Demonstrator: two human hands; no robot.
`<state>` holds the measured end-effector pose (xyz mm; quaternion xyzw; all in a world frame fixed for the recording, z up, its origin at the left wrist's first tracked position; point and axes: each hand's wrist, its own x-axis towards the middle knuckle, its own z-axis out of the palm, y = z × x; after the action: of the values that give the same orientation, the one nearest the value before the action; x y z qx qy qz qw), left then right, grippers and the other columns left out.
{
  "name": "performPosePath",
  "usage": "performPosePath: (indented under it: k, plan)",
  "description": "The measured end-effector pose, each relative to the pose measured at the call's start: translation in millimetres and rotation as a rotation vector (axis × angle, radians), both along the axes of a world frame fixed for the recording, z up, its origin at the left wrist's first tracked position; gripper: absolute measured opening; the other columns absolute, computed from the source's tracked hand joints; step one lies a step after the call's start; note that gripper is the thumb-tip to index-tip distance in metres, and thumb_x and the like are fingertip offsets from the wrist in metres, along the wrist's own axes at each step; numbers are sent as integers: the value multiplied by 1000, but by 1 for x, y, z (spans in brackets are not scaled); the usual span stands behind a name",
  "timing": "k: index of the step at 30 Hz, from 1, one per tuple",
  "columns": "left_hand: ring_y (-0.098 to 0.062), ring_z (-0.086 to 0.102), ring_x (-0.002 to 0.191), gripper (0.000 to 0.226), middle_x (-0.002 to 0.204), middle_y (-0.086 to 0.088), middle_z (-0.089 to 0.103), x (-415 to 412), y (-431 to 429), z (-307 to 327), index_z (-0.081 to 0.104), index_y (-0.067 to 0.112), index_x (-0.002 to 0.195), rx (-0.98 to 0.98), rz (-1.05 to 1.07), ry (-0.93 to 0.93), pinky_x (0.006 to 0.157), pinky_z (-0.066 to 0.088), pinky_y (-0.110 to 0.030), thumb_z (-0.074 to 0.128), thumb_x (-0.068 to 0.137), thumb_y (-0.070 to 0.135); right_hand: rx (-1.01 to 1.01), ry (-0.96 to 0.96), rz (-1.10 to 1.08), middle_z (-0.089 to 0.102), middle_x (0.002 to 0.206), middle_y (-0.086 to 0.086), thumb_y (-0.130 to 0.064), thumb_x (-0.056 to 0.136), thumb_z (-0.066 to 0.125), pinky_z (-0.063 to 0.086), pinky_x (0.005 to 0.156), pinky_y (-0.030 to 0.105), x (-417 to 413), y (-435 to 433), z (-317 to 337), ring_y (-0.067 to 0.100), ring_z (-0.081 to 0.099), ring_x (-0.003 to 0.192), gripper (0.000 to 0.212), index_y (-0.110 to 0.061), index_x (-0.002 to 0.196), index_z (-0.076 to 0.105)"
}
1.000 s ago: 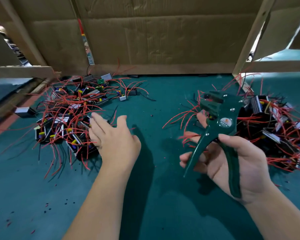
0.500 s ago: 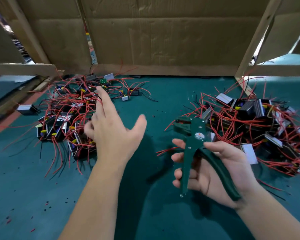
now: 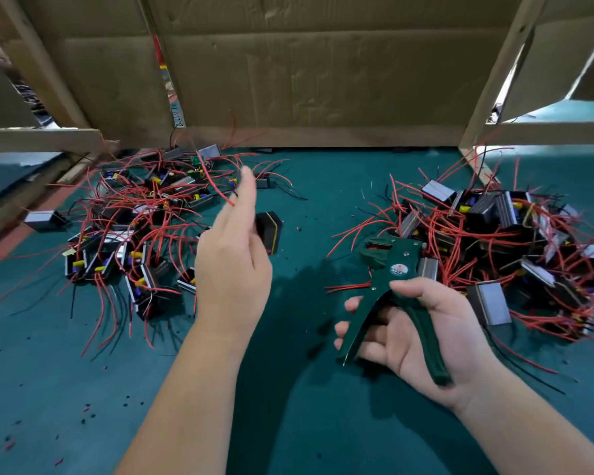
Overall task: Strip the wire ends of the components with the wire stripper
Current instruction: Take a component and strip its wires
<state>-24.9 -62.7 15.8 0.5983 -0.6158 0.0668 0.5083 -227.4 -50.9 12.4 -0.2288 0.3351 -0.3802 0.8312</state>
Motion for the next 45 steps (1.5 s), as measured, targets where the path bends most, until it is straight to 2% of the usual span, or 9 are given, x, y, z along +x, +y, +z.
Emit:
performPosePath:
  k: [3,7,11,15,18,22,29,38,45]
  plan:
    - [-24,56,111,70,132,2,56,-7,2,-2,30,7,148,73,6,-30,93,46,-50,49,81,0,-13,-16,20,62,84,22,-25,65,53,56,65,52,-3,2,1,44,65,71,36,2,88,58]
    - [-9,17,137,107,157,11,19,-7,1,-2,-2,17,153,200,1,-63,102,34,-41,73,77,25,-57,-55,59,60,87,24,-24,62,58,55,65,54,-4,4,3,45,64,71,36,-1,90,63]
    - [2,5,144,96,155,26,-7,-15,4,2,-13,27,151,170,-183,-91,94,15,-18,50,83,52,-149,-147,50,64,94,27,-24,44,81,56,68,54,0,7,4,44,65,73,70,-1,107,59]
    - [-9,40,136,51,154,6,33,-24,5,0,22,22,151,83,-425,-25,107,33,-28,30,101,20,-228,-182,13,67,99,27,-24,39,86,57,71,54,-3,5,7,42,66,72,88,-2,117,53]
    - [-8,69,88,34,104,14,71,-33,10,0,44,38,130,124,-483,172,76,49,-20,33,102,21,-259,-181,10,66,100,26,-25,42,85,56,71,54,-7,2,10,42,66,73,89,-1,121,52]
    - [-14,71,73,48,87,5,74,-40,11,0,17,30,139,220,-583,537,72,51,-17,40,99,17,-257,-152,21,66,99,26,-26,42,84,56,70,54,-9,2,11,43,66,72,89,1,121,54]
    - [-12,68,66,11,72,-1,74,-37,8,10,64,13,88,351,-555,916,65,51,-15,56,93,7,-218,-117,137,65,101,28,-27,45,84,55,70,55,-6,5,10,44,65,72,85,2,119,56]
    - [-4,27,49,48,54,10,38,-34,5,14,74,17,96,340,-649,1031,47,20,-14,38,88,49,-211,-97,210,65,102,29,-28,48,83,54,72,56,-7,5,7,46,64,73,77,2,116,62]
    - [-8,34,50,20,52,7,49,-40,6,14,48,15,92,359,-581,1101,53,29,-19,31,103,11,-208,-102,213,65,103,29,-28,48,82,54,71,56,-6,5,8,46,64,73,76,1,115,62]
